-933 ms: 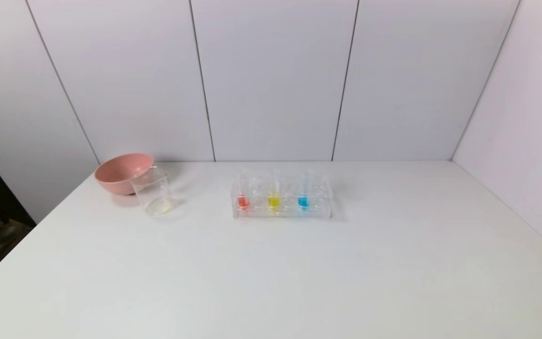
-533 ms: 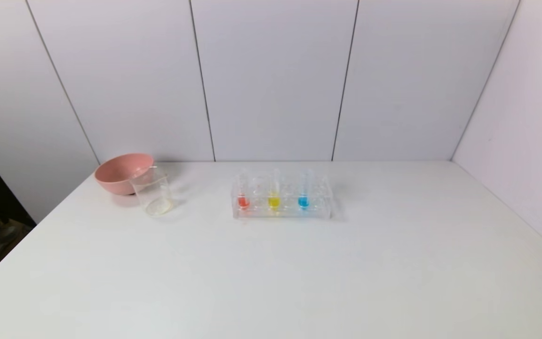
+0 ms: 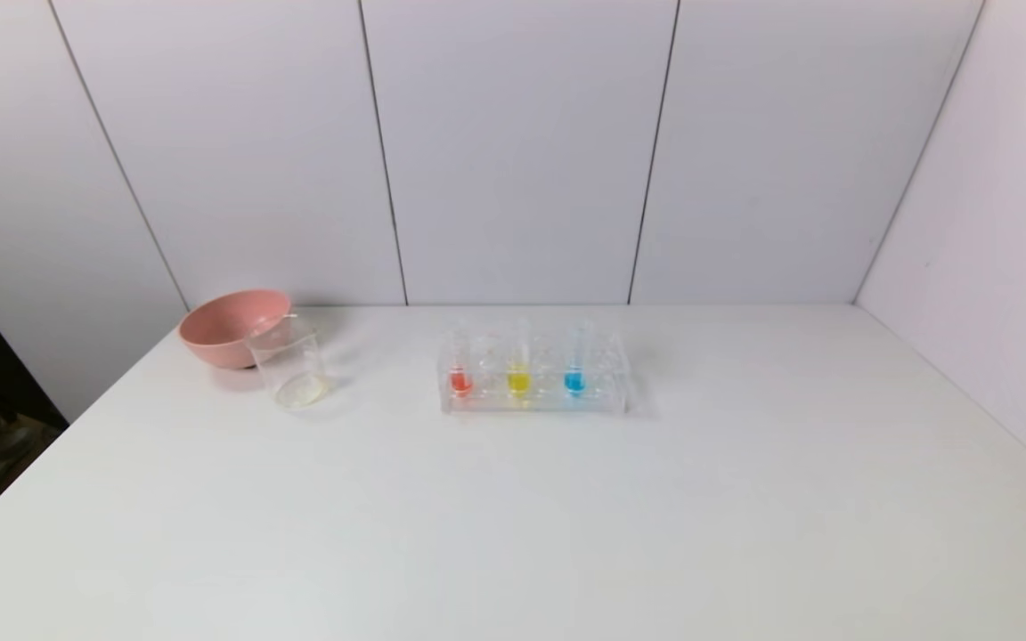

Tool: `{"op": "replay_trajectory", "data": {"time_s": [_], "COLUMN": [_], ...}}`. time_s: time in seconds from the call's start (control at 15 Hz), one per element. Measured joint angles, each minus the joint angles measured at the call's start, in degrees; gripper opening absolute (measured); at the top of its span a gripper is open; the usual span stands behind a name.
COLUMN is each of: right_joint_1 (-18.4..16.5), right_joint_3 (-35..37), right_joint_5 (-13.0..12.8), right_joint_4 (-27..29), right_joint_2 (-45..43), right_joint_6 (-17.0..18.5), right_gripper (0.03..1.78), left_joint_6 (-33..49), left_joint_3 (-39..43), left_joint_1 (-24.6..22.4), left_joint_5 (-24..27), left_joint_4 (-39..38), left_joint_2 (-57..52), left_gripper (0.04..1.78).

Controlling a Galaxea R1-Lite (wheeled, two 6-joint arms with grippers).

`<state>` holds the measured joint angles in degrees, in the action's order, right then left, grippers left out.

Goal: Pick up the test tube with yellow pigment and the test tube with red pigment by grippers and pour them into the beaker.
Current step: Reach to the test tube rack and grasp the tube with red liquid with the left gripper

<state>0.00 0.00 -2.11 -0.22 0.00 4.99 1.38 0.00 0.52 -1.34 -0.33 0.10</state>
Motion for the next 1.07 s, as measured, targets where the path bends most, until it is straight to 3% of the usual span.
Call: {"op": "replay_trajectory", "data": {"time_s": [0.27, 0.53, 1.07], "right_joint_1": [0.0, 0.0, 0.0], "right_joint_3": [0.0, 0.0, 0.0], "right_joint_5": [0.0, 0.0, 0.0], "right_joint_4": [0.0, 0.0, 0.0], "right_joint_2": [0.0, 0.0, 0.0], "right_joint_6": [0.0, 0.0, 0.0], "right_gripper": [1.71, 1.71, 1.71], "left_joint_6": [-0.3, 0.3, 0.4], "left_joint_3": [-4.9, -13.3, -21.1], "left_joint_1": [0.0, 1.6, 17.4], "left_joint_5": [5.1, 6.6, 7.2], "left_joint_4": [0.7, -0.9, -17.4], "left_joint_2": [1.1, 12.1, 45.1], "left_gripper": [1.76, 1.76, 1.76]}}
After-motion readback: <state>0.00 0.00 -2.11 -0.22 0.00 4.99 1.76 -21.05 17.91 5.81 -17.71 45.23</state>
